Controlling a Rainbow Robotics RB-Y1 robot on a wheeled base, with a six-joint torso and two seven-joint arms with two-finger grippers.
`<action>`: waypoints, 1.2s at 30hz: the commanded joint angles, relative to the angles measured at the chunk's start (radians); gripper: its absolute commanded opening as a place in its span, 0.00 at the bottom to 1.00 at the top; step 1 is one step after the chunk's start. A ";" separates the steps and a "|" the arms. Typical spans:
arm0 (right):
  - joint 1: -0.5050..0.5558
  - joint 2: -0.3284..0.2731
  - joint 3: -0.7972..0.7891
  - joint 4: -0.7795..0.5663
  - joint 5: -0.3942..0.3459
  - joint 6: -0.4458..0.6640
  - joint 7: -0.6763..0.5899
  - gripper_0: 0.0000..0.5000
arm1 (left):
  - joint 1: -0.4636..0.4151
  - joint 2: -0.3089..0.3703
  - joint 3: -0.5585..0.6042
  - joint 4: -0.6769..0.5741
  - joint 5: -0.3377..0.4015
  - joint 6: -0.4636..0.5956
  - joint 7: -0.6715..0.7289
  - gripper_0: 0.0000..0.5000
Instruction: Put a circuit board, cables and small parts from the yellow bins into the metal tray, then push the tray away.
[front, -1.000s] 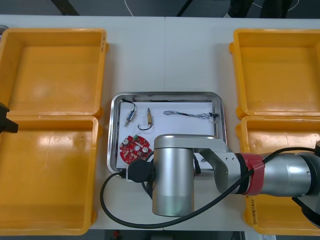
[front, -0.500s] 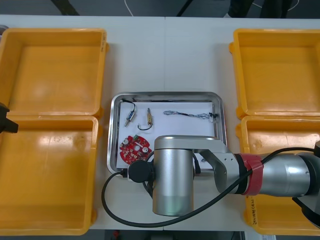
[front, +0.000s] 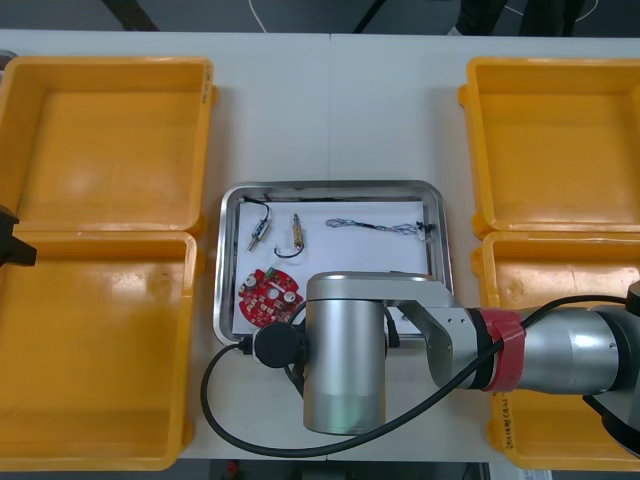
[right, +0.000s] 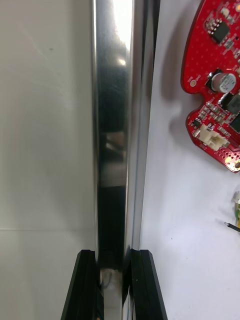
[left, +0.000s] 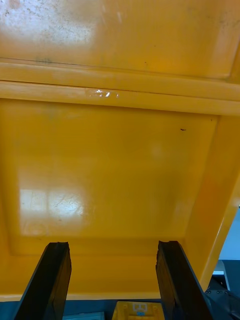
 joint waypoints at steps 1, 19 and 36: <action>-0.016 0.025 0.014 -0.033 0.029 -0.006 0.004 0.00 | 0.018 0.044 0.033 -0.024 0.008 0.007 -0.067 1.00; -0.159 -0.027 0.014 -0.024 0.029 -0.024 0.024 0.00 | 0.018 0.044 0.033 -0.024 0.008 0.007 -0.067 1.00; -0.289 -0.058 0.014 0.086 0.027 -0.041 0.024 0.00 | 0.018 0.044 0.033 -0.024 0.008 0.007 -0.067 1.00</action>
